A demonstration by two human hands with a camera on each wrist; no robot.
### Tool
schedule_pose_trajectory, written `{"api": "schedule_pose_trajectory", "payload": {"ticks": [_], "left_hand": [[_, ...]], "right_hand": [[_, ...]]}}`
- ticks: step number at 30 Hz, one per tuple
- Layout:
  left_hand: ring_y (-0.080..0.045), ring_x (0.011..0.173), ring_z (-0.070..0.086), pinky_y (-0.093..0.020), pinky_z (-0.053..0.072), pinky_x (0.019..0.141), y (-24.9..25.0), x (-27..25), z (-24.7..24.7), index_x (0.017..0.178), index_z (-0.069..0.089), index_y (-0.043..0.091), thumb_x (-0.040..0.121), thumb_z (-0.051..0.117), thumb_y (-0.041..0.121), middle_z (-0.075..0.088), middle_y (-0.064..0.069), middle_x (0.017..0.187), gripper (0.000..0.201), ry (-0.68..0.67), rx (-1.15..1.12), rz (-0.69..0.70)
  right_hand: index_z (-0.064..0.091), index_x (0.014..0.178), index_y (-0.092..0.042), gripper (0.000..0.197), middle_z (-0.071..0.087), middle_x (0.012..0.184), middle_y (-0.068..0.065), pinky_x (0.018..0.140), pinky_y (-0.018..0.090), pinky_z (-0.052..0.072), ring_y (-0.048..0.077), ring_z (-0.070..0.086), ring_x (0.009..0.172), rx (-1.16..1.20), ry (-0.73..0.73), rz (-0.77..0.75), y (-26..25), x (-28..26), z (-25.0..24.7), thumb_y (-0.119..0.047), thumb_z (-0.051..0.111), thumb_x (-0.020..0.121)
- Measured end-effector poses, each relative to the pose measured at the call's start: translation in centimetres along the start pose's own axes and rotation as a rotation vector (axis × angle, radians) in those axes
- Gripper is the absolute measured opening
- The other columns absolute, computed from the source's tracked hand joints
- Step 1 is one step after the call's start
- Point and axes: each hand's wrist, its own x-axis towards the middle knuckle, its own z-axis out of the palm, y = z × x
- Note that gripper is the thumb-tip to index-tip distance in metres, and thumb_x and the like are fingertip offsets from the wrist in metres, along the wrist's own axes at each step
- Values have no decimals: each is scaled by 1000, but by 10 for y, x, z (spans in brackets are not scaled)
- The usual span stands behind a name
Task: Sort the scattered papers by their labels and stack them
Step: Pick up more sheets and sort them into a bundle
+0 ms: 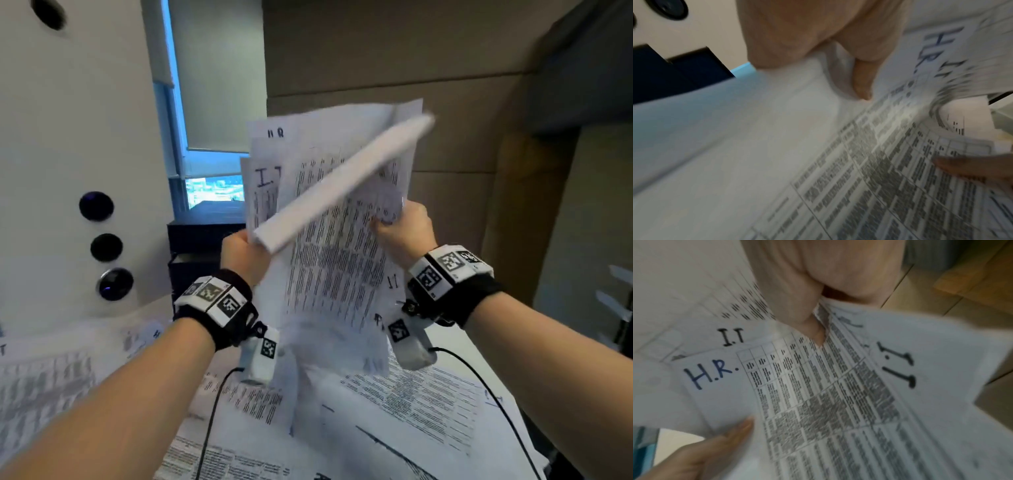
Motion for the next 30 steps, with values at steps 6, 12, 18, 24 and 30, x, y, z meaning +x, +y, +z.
{"api": "schedule_pose_trajectory", "payload": {"ticks": [6, 12, 18, 24, 30], "left_hand": [[-27, 91, 66, -27, 50, 76, 46, -12, -7, 89, 66, 7, 82, 72, 23, 70, -10, 89, 19, 135, -27, 115], [-12, 81, 67, -32, 55, 80, 54, -19, -8, 87, 60, 27, 77, 69, 30, 68, 10, 85, 13, 211, -124, 147], [-4, 92, 67, -22, 53, 84, 2, -27, -31, 109, 60, 17, 67, 85, 22, 69, 10, 98, 49, 20, -107, 14], [-9, 91, 68, -25, 55, 79, -4, -36, -29, 115, 55, 13, 71, 83, 15, 69, 1, 101, 52, -33, -131, -26], [-15, 99, 65, -29, 53, 84, -21, -42, -32, 119, 52, 16, 66, 84, 17, 67, -2, 109, 61, -172, -134, -172]], "right_hand": [[58, 77, -3, 15, 61, 65, 15, 54, 42, 50, 36, 59, 61, 97, 115, -216, -32, -16, 11, -16, 61, 84], [58, 82, -17, 13, 64, 75, 0, 64, 42, 53, 28, 63, 72, 275, 98, -223, -45, -28, 26, -28, 64, 79], [51, 125, -11, 51, 64, 114, -2, 79, 19, 53, 0, 62, 98, 526, -55, 0, 16, -48, 39, -23, 75, 81], [44, 124, -15, 54, 59, 112, -4, 64, 12, 51, 4, 62, 97, 542, -103, 27, 19, -45, 44, -21, 76, 81], [38, 131, -16, 75, 56, 125, -1, 91, 33, 52, 11, 60, 109, 563, -167, 116, 40, -42, 41, -37, 80, 73]]}}
